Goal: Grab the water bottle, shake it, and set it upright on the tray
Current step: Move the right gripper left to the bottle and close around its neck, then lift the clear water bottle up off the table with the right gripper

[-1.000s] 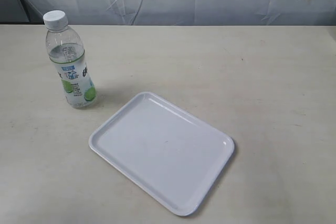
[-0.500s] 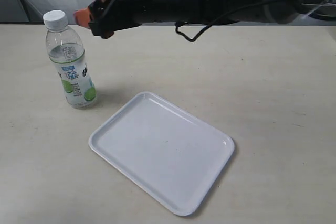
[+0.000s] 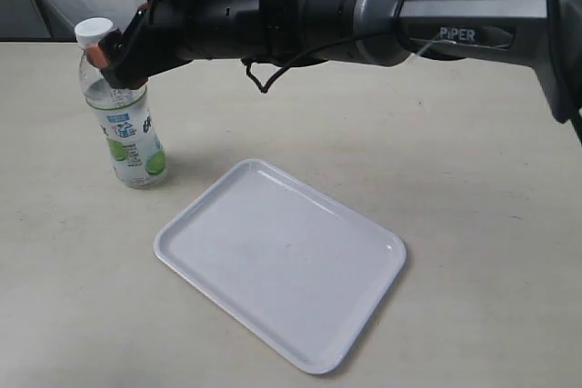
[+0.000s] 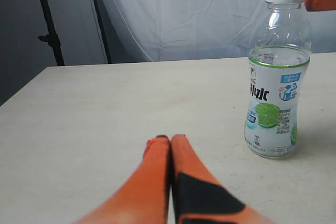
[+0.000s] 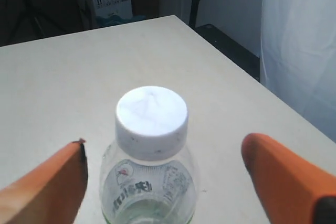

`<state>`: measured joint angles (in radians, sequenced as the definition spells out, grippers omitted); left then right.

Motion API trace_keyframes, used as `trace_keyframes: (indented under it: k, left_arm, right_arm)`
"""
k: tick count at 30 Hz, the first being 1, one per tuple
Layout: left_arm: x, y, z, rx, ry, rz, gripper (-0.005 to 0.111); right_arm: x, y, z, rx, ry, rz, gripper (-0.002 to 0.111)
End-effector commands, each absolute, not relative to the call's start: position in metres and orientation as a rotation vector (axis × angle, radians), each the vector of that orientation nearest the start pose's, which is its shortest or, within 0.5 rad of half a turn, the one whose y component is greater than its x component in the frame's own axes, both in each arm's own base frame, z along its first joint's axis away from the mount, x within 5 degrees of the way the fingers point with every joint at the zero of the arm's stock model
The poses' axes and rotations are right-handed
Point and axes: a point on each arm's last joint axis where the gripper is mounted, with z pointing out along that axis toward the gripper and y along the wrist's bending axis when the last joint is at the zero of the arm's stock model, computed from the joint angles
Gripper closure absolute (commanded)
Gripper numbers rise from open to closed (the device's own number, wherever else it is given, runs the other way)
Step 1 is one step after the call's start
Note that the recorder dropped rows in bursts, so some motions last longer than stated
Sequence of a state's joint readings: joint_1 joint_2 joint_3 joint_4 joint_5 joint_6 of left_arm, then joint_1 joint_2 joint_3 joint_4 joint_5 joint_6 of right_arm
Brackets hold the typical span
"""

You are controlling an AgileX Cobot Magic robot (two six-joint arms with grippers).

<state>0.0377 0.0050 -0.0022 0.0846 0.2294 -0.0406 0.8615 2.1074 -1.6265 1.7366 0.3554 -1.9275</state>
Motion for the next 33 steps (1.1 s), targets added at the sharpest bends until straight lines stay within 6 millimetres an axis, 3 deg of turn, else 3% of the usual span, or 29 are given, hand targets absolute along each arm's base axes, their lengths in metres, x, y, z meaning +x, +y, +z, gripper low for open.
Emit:
trace_keyframes:
  k: [1,8,20,33]
  left_arm:
    - [0.055,0.004,0.193,-0.012,1.708,0.075,0.107]
    - [0.055,0.004,0.193,-0.012,1.708,0.075,0.107]
    - [0.055,0.004,0.193,-0.012,1.708,0.075,0.107]
    - [0.055,0.004,0.193,-0.012,1.708,0.075,0.107]
  right_arm:
    - [0.297,0.402,0.248,-1.195,1.529,0.855,0.028]
    - [0.296,0.407,0.236,-1.21,1.549,0.87,0.028]
    - [0.3,0.435,0.209,-1.227,1.552,0.887,0.028]
    - [0.31,0.439,0.174,-1.209,1.647,0.834,0.028]
